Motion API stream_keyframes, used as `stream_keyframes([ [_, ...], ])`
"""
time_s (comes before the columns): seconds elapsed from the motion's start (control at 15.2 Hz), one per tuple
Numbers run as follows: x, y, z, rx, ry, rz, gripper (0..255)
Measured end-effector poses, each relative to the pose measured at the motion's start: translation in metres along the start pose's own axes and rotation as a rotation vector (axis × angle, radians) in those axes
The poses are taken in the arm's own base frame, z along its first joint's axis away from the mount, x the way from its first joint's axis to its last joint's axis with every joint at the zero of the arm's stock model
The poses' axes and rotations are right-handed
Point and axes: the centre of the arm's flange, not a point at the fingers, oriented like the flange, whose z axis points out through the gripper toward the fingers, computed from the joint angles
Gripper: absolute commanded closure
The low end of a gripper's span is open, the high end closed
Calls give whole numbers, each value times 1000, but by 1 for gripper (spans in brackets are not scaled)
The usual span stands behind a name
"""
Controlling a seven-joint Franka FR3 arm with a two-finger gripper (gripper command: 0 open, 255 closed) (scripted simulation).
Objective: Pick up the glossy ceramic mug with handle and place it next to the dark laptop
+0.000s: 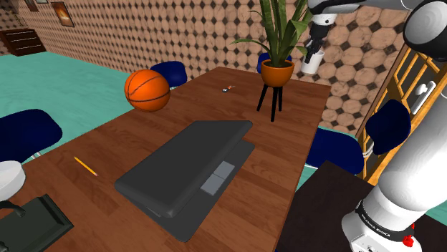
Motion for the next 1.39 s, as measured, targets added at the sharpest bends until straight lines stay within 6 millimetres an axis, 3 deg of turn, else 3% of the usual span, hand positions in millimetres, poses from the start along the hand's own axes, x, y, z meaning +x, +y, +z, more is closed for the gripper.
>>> stream_keyframes([
  [0.2,-1,-14,-7,0,0,0,255],
  [1.39,-70,-241,-36,1,0,-2,255],
])
